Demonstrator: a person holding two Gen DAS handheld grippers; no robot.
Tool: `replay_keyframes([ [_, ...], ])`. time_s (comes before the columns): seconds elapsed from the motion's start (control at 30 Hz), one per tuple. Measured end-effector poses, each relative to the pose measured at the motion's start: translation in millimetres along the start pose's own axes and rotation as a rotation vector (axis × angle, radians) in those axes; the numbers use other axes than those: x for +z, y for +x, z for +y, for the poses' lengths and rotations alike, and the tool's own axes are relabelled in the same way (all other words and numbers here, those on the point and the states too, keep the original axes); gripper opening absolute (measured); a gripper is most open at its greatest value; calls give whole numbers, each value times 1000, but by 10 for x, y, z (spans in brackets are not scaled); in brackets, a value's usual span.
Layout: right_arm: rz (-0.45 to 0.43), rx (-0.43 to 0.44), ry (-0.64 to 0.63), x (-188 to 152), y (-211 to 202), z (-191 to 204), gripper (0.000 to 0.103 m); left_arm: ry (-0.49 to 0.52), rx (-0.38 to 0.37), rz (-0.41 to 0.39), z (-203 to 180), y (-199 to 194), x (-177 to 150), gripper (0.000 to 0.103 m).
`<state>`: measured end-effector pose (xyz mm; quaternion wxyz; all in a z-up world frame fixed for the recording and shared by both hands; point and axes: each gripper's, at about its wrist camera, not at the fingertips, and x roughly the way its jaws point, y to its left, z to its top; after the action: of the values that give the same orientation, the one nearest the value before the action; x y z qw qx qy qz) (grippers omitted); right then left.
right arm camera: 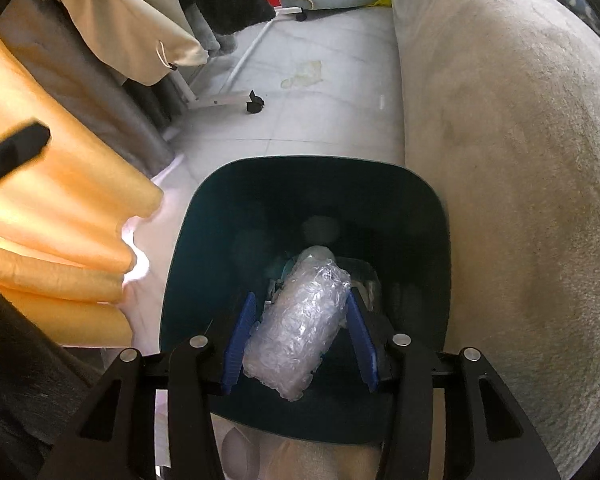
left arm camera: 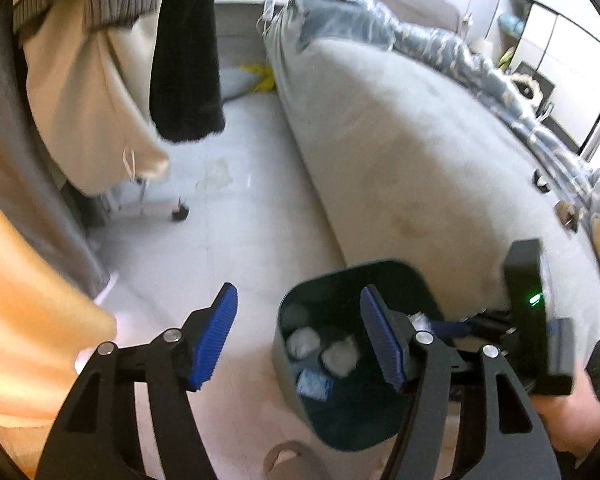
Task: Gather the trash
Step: 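Open the left tool over the bin while the right tool releases the bubble wrap, then move both tools over the bed toward the black plastic piece and brown tape roll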
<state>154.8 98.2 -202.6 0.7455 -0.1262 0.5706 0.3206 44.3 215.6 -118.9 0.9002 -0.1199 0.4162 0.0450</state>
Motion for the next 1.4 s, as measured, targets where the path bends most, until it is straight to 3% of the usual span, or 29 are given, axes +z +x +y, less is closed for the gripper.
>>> replay_keyframes([
  [0.07, -8, -2, -7, -20, -28, 1, 66, 8, -9, -32, -36, -64, 54, 66],
  [0.2, -10, 1, -10, -13, -44, 2, 72, 22, -35, -90, -127, -176, 134, 66],
  [0.4, -34, -9, -47, -10, -140, 75, 72, 37, -71, -149, -252, -273, 254, 66],
  [0.67, -144, -40, -63, 12, -607, 29, 75, 79, -88, -212, -455, -334, 514, 66],
  [0.87, -226, -67, -39, -16, -1016, -181, 75, 71, -150, -216, -619, -264, 617, 68],
  [1.07, -295, -108, 5, -99, -1376, -476, 76, 138, -195, -223, -969, -144, 648, 70],
  [1.23, -337, -178, 49, -217, -1628, -778, 78, 147, -245, -209, -1219, 5, 707, 72],
  [1.4, -384, -243, 99, -334, -1854, -1097, 78, 224, -248, -211, -1556, 165, 800, 73],
])
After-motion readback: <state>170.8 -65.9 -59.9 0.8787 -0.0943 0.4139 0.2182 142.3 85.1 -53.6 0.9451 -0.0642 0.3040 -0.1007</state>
